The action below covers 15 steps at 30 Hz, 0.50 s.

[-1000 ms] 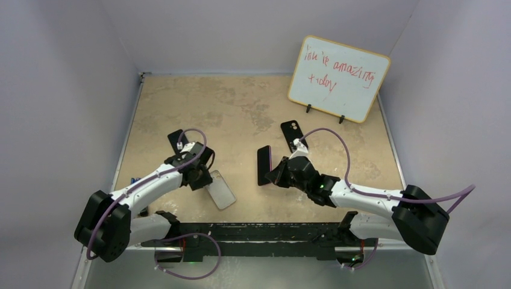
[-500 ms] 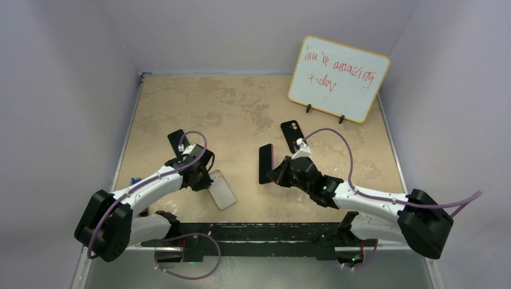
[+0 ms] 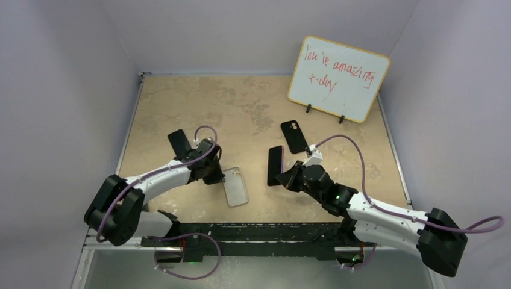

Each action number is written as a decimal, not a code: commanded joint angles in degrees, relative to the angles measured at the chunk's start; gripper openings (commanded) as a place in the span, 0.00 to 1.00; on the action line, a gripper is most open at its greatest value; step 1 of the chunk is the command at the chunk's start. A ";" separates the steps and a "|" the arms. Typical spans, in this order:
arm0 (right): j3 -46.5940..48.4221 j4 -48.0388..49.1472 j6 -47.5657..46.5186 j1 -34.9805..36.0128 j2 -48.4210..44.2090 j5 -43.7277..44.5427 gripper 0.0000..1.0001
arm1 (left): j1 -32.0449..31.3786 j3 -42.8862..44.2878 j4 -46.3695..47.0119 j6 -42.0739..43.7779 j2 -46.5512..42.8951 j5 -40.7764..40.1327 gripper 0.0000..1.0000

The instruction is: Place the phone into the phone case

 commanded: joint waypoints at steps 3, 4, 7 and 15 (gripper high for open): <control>-0.58 0.50 -0.17 -0.11 -7.19 3.26 0.00 | -3.45 5.89 10.08 1.02 7.34 4.82 0.00; -0.53 0.12 -0.26 -0.19 -7.46 3.14 0.00 | -4.12 6.31 11.10 1.03 8.55 5.39 0.00; -0.44 0.03 -0.29 -0.13 -7.27 2.17 0.00 | -5.78 7.39 14.29 0.64 11.83 7.38 0.00; 0.98 0.45 -1.38 -0.12 -5.00 -0.21 0.00 | -6.60 9.13 19.54 3.64 14.97 11.51 0.00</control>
